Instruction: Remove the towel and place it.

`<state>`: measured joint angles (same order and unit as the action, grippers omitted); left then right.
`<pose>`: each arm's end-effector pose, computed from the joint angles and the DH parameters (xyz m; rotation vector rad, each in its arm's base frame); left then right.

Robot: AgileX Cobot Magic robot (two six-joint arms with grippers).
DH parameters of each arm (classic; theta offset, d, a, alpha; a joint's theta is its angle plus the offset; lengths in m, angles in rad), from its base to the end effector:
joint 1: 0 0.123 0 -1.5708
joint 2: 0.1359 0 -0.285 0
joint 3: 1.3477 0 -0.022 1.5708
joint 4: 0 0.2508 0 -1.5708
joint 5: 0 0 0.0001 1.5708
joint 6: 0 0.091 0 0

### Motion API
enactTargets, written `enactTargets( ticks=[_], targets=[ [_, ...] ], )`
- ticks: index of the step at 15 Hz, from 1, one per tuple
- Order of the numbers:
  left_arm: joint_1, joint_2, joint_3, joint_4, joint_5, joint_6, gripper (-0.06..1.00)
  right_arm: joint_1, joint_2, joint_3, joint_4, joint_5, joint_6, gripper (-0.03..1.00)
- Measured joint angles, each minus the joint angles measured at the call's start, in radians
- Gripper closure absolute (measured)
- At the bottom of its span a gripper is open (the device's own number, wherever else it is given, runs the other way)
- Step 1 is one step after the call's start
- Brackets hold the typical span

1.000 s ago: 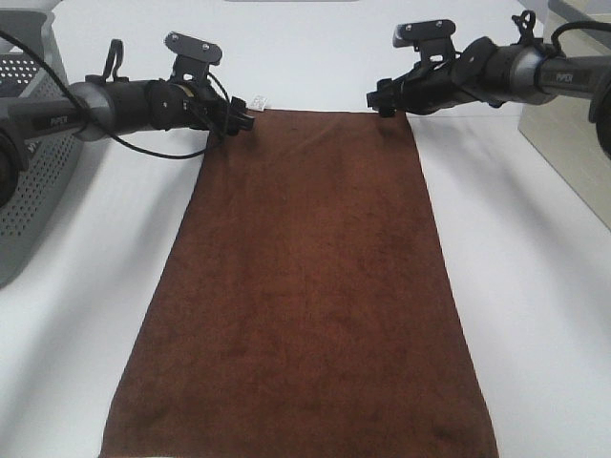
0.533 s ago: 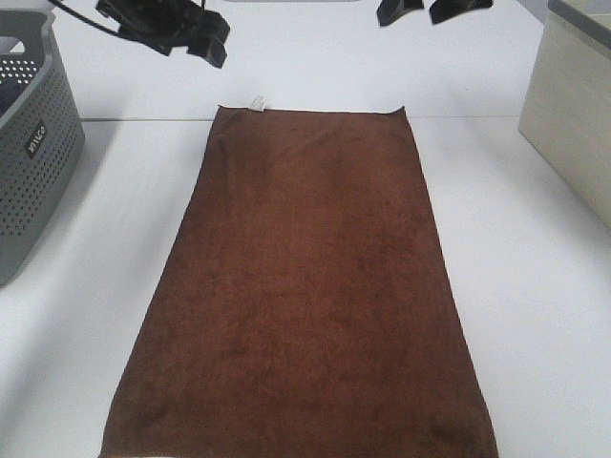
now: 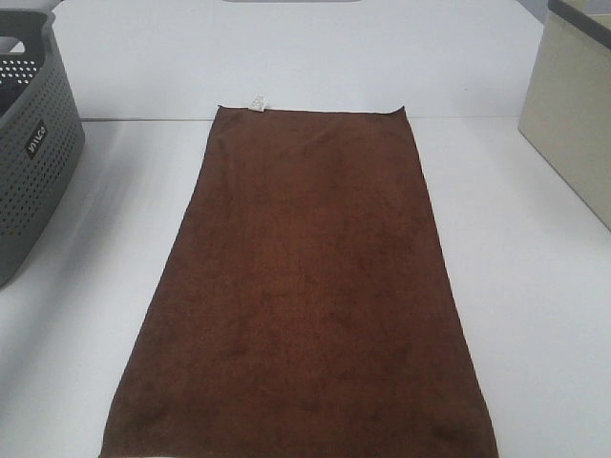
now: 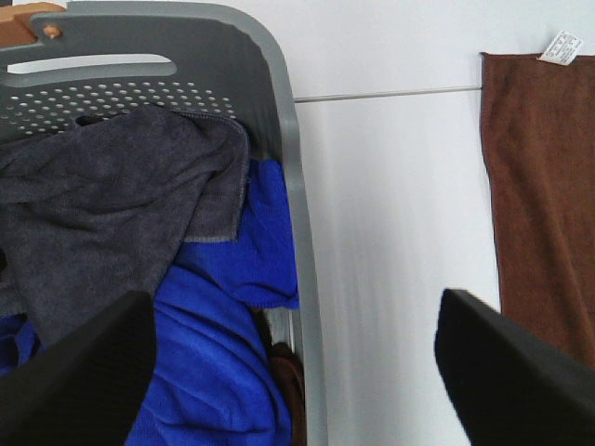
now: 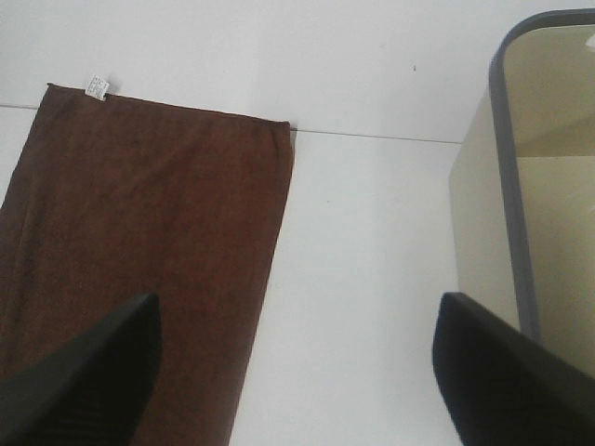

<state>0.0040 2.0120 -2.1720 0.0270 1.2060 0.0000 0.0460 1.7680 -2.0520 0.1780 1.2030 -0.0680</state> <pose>0.4455 0.0041 0.3700 -0.0030 2.5294 0.0373 0.3786 0.0325 0.4377 -0.1368 2.3897 0.2188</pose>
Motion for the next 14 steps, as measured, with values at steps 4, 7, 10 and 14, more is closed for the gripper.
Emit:
enactTargets(
  ticks=[4, 7, 10, 14],
  targets=[
    [-0.001, -0.283, 0.389, 0.000, -0.023, 0.000, 0.16, 0.000, -0.355, 0.416, -0.047, 0.007, 0.031, 0.20],
    [-0.001, -0.607, 0.740, -0.006, -0.109, -0.028, 0.16, 0.000, -0.712, 0.719, -0.051, 0.015, 0.055, 0.20],
    [-0.001, -0.963, 1.049, -0.006, -0.137, -0.063, 0.16, 0.000, -1.074, 0.965, -0.057, 0.016, 0.057, 0.20],
    [-0.001, -1.341, 1.300, 0.067, -0.163, -0.068, 0.16, 0.000, -1.378, 1.173, -0.109, 0.020, 0.057, 0.20]
  ],
)
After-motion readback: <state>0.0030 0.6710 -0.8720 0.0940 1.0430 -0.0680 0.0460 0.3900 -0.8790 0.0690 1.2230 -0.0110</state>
